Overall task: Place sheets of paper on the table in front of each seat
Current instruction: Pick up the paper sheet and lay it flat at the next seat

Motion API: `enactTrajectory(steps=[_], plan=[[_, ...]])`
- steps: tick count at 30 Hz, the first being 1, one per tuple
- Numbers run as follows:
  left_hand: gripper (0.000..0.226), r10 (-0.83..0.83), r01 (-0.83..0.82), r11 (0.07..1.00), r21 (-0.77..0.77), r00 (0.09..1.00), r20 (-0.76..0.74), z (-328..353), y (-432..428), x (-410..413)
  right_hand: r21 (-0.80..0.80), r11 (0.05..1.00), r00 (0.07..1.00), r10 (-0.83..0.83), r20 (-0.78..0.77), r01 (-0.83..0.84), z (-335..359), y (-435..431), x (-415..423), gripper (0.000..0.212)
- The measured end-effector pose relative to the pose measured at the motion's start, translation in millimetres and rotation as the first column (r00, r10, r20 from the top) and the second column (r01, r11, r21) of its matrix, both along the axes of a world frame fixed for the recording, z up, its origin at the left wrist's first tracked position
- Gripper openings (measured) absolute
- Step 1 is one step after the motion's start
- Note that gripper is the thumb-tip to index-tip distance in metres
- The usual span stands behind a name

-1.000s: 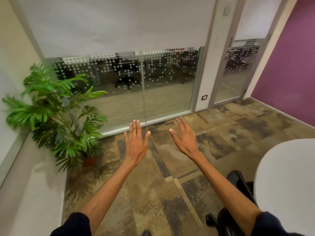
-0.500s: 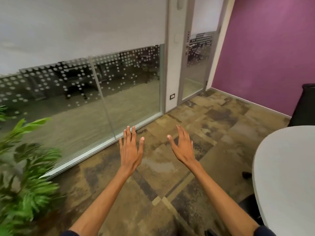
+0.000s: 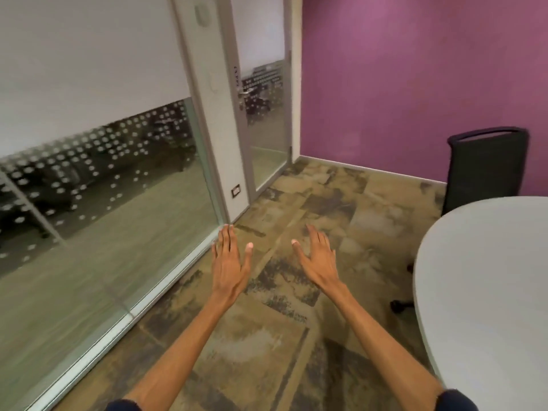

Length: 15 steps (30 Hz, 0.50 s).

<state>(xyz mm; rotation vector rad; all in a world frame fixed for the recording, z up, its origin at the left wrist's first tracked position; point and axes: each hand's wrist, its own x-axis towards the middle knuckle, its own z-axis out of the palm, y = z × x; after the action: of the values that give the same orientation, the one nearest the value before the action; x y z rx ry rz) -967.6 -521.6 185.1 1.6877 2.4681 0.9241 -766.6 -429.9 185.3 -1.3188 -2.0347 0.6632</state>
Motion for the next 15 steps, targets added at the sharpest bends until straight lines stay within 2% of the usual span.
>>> enactTrajectory(steps=[9, 15], plan=[[0.078, -0.284, 0.283, 0.958, -0.036, 0.958, -0.042, -0.2, 190.2, 72.1, -0.017, 0.954, 0.954, -0.300, -0.009, 0.300, -3.8, 122.7, 97.5, 0.072], [0.080, -0.453, 0.451, 0.891, -0.052, 0.891, -0.029, -17.8, 308.3, 129.2, -0.043, 0.859, 0.860, -0.509, 0.033, 0.510, -28.6, 191.1, 171.1, 0.072]])
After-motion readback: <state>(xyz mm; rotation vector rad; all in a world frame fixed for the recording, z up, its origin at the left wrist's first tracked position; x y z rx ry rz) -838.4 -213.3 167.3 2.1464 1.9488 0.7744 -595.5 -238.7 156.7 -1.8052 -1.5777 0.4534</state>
